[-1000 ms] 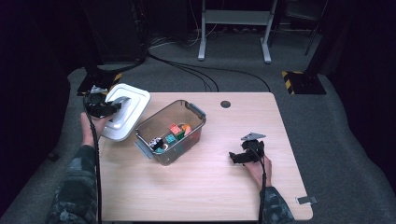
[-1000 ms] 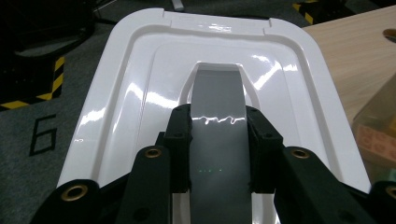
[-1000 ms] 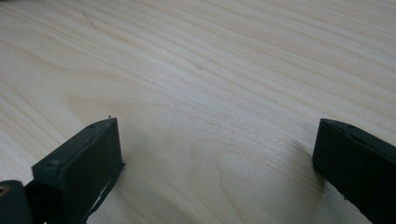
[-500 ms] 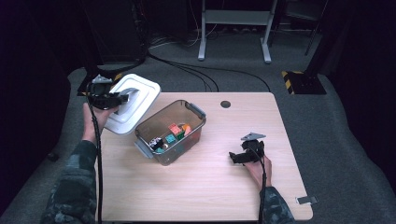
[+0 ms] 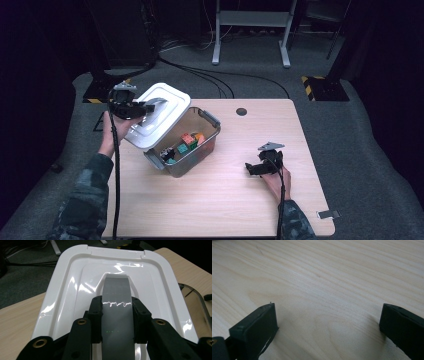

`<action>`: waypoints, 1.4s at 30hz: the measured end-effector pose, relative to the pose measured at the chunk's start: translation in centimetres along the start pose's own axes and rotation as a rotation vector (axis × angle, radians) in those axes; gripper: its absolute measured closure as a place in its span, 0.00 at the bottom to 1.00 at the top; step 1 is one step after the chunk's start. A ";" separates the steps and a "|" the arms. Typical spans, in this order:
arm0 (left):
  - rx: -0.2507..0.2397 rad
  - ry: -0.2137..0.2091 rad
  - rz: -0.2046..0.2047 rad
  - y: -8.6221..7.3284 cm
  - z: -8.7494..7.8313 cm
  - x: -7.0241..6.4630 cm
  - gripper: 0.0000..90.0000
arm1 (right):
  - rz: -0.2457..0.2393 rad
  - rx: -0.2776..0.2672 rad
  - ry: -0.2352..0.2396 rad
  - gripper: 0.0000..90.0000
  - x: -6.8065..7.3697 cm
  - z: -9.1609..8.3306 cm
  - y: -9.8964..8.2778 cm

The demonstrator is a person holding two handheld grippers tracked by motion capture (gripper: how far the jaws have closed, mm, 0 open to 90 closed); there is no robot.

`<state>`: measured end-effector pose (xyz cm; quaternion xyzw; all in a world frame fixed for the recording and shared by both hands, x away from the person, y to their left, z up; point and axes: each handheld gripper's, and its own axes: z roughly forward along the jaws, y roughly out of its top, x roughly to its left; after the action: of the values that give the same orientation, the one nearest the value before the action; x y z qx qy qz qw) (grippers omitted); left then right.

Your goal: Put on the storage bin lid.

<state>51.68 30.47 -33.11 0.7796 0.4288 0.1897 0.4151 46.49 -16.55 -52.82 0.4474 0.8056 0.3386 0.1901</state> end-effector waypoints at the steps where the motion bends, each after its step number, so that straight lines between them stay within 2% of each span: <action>1: 0.003 -0.008 0.002 0.0 0.2 -0.3 0.74 | 0.000 0.000 0.000 0.01 0.0 0.0 0.0; 12: 0.069 -0.077 0.078 -0.8 2.0 -3.8 0.74 | 0.000 0.000 0.000 0.01 0.0 0.0 0.0; 18: 0.106 -0.107 0.096 -1.4 3.1 -5.2 0.74 | 0.000 0.000 0.000 0.01 0.0 0.0 0.0; 22: 0.111 -0.122 0.100 -1.5 3.9 -5.9 0.74 | 0.000 0.000 0.000 0.01 0.0 0.0 0.0; 33: 0.145 -0.141 0.124 -1.6 5.9 -7.3 0.74 | 0.000 0.000 0.001 0.01 0.0 0.0 0.0; 41: 0.134 -0.144 0.118 -2.0 6.1 -7.0 0.74 | -0.001 0.000 0.003 0.01 0.0 0.0 0.0; 42: 0.131 -0.153 0.112 -2.0 6.1 -7.0 0.70 | 0.000 0.000 0.003 0.01 0.0 0.0 0.0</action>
<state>50.75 22.31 -37.90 0.8402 0.3629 0.1242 0.3834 46.49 -16.55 -52.82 0.4468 0.8060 0.3392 0.1886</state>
